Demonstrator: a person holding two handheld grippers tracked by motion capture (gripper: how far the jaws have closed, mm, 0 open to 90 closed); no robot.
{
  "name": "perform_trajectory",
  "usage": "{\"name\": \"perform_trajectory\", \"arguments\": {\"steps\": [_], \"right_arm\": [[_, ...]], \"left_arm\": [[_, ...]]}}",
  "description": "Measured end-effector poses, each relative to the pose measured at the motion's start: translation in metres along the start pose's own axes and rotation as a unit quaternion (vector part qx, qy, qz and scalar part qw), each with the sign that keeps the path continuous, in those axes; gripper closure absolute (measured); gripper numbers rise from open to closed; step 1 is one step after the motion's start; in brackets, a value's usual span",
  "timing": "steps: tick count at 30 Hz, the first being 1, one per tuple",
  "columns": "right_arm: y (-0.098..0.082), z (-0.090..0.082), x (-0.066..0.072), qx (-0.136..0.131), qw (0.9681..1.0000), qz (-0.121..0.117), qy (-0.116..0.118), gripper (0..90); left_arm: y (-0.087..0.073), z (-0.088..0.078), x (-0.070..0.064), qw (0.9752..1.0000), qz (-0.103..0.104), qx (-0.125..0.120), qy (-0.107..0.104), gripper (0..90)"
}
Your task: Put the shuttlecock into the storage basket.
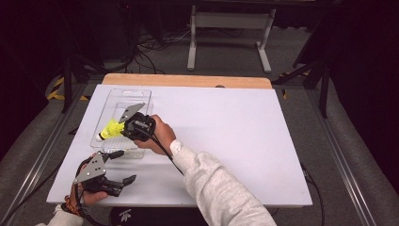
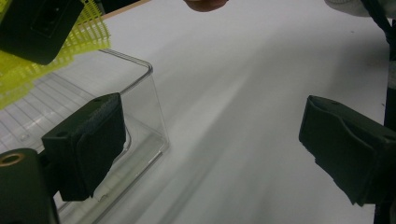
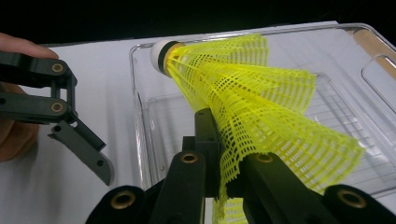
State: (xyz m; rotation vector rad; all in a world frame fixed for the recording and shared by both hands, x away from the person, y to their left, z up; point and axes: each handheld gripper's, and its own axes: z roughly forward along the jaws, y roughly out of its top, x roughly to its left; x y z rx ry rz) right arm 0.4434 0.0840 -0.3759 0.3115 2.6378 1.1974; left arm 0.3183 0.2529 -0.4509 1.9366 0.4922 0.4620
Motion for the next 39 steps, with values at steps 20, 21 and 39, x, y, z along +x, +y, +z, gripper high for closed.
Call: {"name": "perform_trajectory", "arguments": {"steps": [20,21,39], "right_arm": [[-0.010,0.030,0.001,0.049,0.9985,0.006,0.024,88.0],[-0.010,0.030,0.001,0.049,0.9985,0.008,0.024,87.9],[-0.017,0.040,-0.009,0.061,0.9974,0.025,0.030,77.0]], "left_arm": [[-0.001,0.001,0.000,1.0000,-0.002,0.002,-0.006,8.2],[-0.001,0.001,0.000,1.0000,-0.003,0.001,-0.006,8.2],[-0.001,0.002,0.001,1.0000,0.000,0.003,-0.007,8.2]]}}
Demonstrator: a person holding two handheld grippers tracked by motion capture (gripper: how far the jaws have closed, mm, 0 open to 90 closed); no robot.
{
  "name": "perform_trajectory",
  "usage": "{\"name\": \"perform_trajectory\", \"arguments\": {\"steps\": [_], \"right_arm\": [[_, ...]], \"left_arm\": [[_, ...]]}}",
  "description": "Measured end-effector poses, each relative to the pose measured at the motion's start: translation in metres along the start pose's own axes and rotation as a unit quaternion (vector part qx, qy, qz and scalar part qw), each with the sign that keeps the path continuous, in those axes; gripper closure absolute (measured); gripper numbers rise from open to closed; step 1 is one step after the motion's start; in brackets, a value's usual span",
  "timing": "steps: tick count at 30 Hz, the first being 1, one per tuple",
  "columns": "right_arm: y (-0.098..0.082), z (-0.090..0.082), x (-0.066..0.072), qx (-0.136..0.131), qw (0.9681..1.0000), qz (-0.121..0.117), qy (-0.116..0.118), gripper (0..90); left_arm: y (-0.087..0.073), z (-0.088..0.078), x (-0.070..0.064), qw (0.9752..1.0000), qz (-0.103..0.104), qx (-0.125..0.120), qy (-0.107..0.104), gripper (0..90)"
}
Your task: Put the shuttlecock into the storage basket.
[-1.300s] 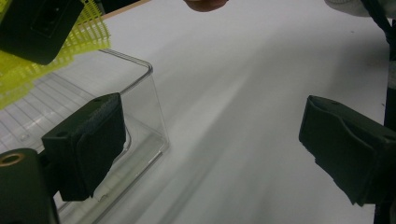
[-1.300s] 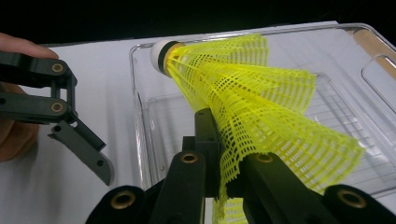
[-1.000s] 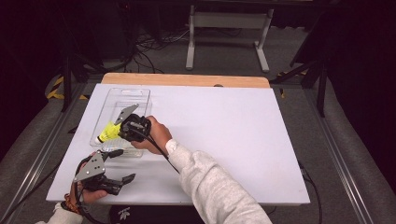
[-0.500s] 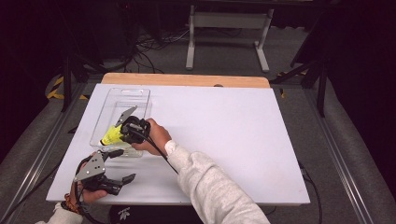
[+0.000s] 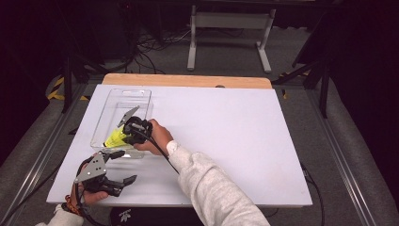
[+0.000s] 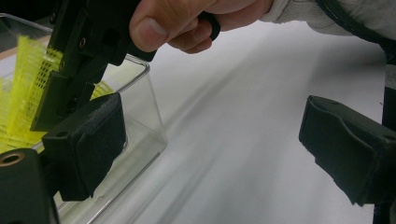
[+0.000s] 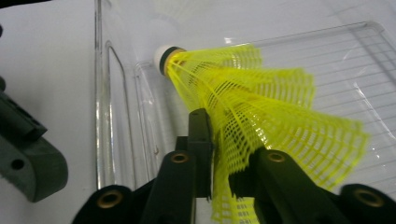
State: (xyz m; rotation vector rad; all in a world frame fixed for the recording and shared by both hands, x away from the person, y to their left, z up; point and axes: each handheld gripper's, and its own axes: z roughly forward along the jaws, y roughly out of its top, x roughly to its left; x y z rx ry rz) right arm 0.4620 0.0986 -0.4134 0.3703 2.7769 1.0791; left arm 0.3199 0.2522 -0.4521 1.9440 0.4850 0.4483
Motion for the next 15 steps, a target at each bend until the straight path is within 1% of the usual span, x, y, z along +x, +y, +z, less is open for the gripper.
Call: {"name": "perform_trajectory", "arguments": {"steps": [1,2,4,5,6,8,9,10,11,12,14,15], "right_arm": [[-0.0001,-0.0001,-0.0003,-0.001,1.0000,0.003,-0.001,71.7],[-0.0004,-0.0001,-0.0009,0.000,1.0000,0.005,0.003,68.2],[-0.0010,-0.0004,-0.0009,0.002,0.9999,0.010,0.003,64.0],[-0.0012,-0.0010,-0.0013,0.001,0.9999,0.014,0.005,58.9],[-0.0011,-0.0017,-0.0012,0.001,0.9999,0.016,0.001,56.9],[-0.0009,-0.0039,-0.0015,-0.006,0.9998,0.019,0.004,52.2],[-0.0006,-0.0048,-0.0012,-0.008,0.9997,0.021,0.001,49.1],[-0.0005,-0.0051,-0.0011,-0.007,0.9997,0.021,-0.001,48.1],[-0.0003,-0.0053,-0.0010,-0.006,0.9998,0.020,0.004,47.7],[0.0001,-0.0062,-0.0007,-0.004,0.9998,0.020,0.003,45.1],[0.0004,-0.0072,-0.0007,-0.006,0.9998,0.020,0.002,44.2],[0.0005,-0.0092,-0.0013,-0.013,0.9996,0.025,0.009,42.6]], "left_arm": [[0.0001,0.0001,-0.0001,1.0000,0.001,0.000,0.000,8.2],[0.0001,0.0003,-0.0003,1.0000,0.001,0.000,0.000,8.2],[0.0002,0.0000,-0.0003,1.0000,0.001,-0.001,0.001,8.1],[0.0002,0.0000,-0.0003,1.0000,0.001,-0.001,0.001,8.2],[0.0000,-0.0002,0.0000,1.0000,0.000,-0.002,0.000,8.2],[-0.0001,-0.0002,0.0003,1.0000,-0.002,-0.002,0.000,8.1],[0.0000,-0.0003,0.0002,1.0000,-0.001,-0.002,0.001,8.1],[0.0001,-0.0004,-0.0001,1.0000,0.000,-0.002,0.000,8.2],[0.0003,-0.0005,-0.0003,1.0000,0.000,-0.002,0.001,8.1],[0.0002,-0.0006,-0.0003,1.0000,0.000,-0.003,0.000,8.1],[0.0000,-0.0008,-0.0002,1.0000,0.000,-0.003,0.000,8.1],[-0.0002,-0.0008,0.0001,1.0000,-0.001,-0.003,0.000,8.1]]}}
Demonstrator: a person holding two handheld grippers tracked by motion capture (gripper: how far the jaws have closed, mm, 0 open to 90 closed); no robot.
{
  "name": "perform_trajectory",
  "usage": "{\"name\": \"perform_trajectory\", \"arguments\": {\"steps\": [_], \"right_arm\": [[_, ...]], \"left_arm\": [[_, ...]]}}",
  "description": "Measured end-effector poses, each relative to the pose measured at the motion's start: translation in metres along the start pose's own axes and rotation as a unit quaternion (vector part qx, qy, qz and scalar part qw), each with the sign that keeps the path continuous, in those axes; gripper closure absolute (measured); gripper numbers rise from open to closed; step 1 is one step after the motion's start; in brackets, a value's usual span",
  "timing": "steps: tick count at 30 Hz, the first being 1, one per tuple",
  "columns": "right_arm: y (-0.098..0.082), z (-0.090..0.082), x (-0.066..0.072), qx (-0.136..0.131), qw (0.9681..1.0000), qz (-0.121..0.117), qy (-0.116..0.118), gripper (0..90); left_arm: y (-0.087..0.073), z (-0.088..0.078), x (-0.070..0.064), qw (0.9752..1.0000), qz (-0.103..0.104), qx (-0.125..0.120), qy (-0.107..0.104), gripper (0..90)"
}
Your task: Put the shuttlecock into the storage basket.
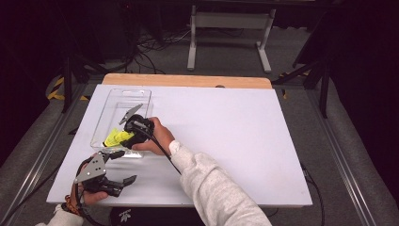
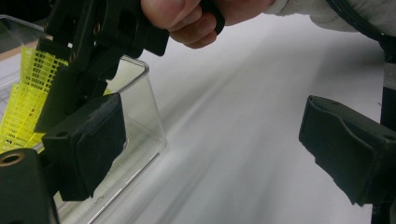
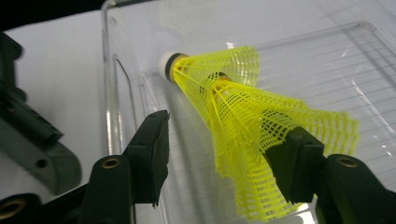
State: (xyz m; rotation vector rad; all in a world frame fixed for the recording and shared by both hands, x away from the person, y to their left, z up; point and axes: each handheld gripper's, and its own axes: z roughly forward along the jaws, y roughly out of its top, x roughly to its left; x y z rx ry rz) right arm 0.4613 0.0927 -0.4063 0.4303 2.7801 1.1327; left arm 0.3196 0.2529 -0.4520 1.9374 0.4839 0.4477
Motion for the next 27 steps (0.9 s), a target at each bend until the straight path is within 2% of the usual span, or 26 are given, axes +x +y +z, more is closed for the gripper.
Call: {"name": "perform_trajectory", "arguments": {"steps": [3,8,11,17,21,27], "right_arm": [[0.001,-0.004,0.001,-0.001,1.0000,0.001,-0.008,39.3],[0.003,-0.016,0.002,-0.017,0.9998,0.000,-0.006,38.0],[0.004,-0.021,0.003,-0.018,0.9998,-0.001,0.001,37.7],[0.001,-0.033,0.002,-0.023,0.9997,0.009,-0.003,37.2],[-0.004,-0.042,0.004,-0.029,0.9995,-0.002,-0.010,37.3],[-0.015,-0.063,0.006,-0.048,0.9979,-0.021,-0.038,36.7]], "left_arm": [[0.000,0.000,0.000,1.0000,0.000,0.001,-0.001,8.1],[0.000,0.000,0.000,1.0000,0.000,0.001,0.000,8.1],[0.000,0.000,0.000,1.0000,0.000,0.002,0.000,8.2],[0.000,0.000,0.000,1.0000,0.001,0.002,-0.001,8.2],[0.000,0.001,0.000,1.0000,0.001,0.003,-0.001,8.1],[0.000,0.002,-0.001,1.0000,0.001,0.005,-0.002,8.1]]}}
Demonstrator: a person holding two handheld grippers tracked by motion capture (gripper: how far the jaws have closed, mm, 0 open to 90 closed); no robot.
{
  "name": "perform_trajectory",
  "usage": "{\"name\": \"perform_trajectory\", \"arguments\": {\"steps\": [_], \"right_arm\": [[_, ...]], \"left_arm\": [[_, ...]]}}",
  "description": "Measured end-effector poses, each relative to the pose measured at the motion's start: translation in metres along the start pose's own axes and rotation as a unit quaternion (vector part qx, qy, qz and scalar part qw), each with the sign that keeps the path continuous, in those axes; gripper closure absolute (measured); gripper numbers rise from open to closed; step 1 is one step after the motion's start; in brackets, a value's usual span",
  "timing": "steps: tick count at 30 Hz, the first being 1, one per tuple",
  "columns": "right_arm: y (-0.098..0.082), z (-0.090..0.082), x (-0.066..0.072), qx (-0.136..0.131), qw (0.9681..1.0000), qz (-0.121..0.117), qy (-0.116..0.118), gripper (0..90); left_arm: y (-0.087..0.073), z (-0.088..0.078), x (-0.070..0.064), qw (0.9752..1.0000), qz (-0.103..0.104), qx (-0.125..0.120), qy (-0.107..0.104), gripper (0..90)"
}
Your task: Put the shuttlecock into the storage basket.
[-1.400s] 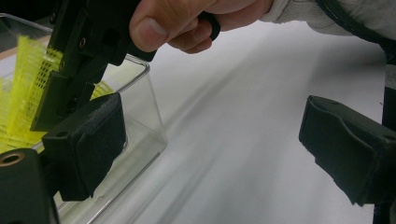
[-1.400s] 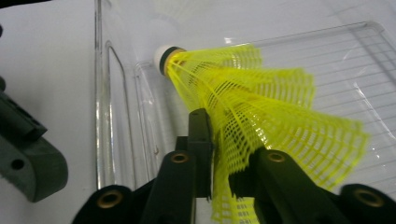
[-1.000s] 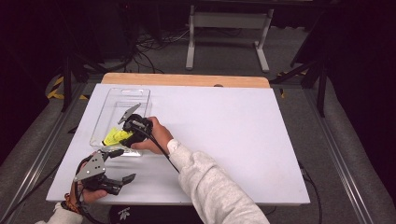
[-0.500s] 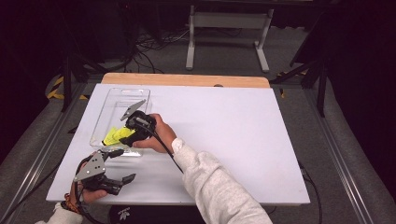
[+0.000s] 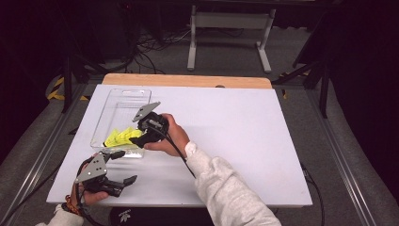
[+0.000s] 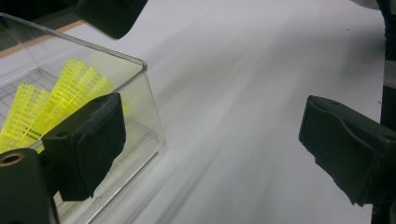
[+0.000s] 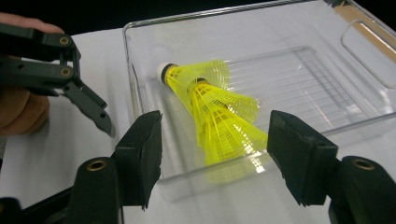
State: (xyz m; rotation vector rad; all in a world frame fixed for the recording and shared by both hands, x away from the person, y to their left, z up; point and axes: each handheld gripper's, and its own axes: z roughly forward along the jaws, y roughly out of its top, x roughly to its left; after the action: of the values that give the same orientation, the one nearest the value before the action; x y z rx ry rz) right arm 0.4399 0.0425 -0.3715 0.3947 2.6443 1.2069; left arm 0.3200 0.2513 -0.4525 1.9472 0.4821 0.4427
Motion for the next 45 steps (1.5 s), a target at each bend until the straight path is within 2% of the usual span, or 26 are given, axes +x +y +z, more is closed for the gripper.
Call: {"name": "perform_trajectory", "arguments": {"steps": [3,12,26,35,40,45], "right_arm": [[-0.006,-0.013,-0.001,-0.014,0.9997,-0.007,-0.018,36.4],[-0.018,-0.039,-0.008,-0.042,0.9980,-0.003,-0.047,34.7],[-0.031,-0.058,-0.013,-0.046,0.9955,-0.009,-0.082,28.0],[-0.041,-0.065,-0.019,-0.041,0.9924,-0.011,-0.115,21.2],[-0.049,-0.068,-0.022,-0.036,0.9894,-0.010,-0.140,13.6],[-0.056,-0.071,-0.025,-0.037,0.9888,-0.003,-0.144,11.4]], "left_arm": [[0.000,0.000,0.000,1.0000,-0.001,0.000,0.000,8.1],[0.000,0.002,0.000,1.0000,0.000,0.002,0.003,8.1],[0.000,0.003,-0.001,1.0000,0.000,0.005,0.003,8.1],[0.000,0.003,-0.001,1.0000,0.000,0.006,0.003,8.1],[0.000,0.003,-0.001,1.0000,0.002,0.008,0.004,8.1],[0.001,0.003,-0.001,0.9999,0.004,0.009,0.005,8.1]]}}
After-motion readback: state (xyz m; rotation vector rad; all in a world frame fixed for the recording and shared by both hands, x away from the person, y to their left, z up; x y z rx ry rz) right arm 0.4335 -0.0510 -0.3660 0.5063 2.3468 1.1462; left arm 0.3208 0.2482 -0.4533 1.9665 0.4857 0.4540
